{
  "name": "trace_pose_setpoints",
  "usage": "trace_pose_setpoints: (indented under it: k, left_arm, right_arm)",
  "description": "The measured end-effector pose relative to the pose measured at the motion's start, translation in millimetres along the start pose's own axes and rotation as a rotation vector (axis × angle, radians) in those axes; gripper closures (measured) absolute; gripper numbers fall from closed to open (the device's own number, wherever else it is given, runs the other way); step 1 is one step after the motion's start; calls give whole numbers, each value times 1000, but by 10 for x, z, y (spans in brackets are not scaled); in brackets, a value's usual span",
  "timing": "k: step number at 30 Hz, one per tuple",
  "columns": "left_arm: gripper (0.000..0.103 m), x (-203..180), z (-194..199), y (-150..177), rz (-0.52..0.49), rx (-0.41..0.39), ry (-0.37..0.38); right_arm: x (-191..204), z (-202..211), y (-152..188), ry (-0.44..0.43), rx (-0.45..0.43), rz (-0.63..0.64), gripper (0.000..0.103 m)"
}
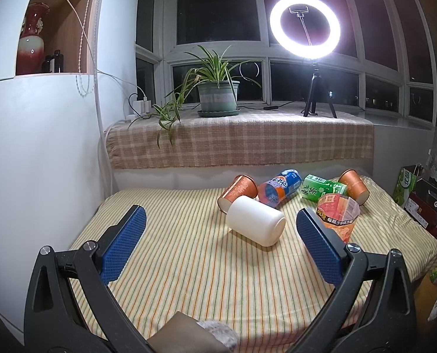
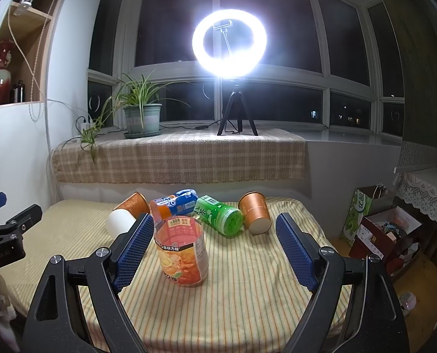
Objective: Flip cup upright
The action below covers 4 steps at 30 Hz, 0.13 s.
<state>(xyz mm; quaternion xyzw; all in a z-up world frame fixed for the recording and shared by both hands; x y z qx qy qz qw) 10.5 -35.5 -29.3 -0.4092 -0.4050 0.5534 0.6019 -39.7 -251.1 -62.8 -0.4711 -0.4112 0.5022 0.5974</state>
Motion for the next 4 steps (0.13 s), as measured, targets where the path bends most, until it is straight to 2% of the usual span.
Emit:
trace_pose_setpoints:
  k: [4]
  left_arm:
    - [0,-25,-14,25,-6,-8,-27]
  right_arm:
    - [-11,-14,41,0,8,3,18]
Point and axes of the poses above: each gripper's, at about its wrist camera, not at the fingertips, and z roughly against the way its jaws point, x to its left, y to its underside, the point moved 2 cm from there along -z, roughly the way its jaws point
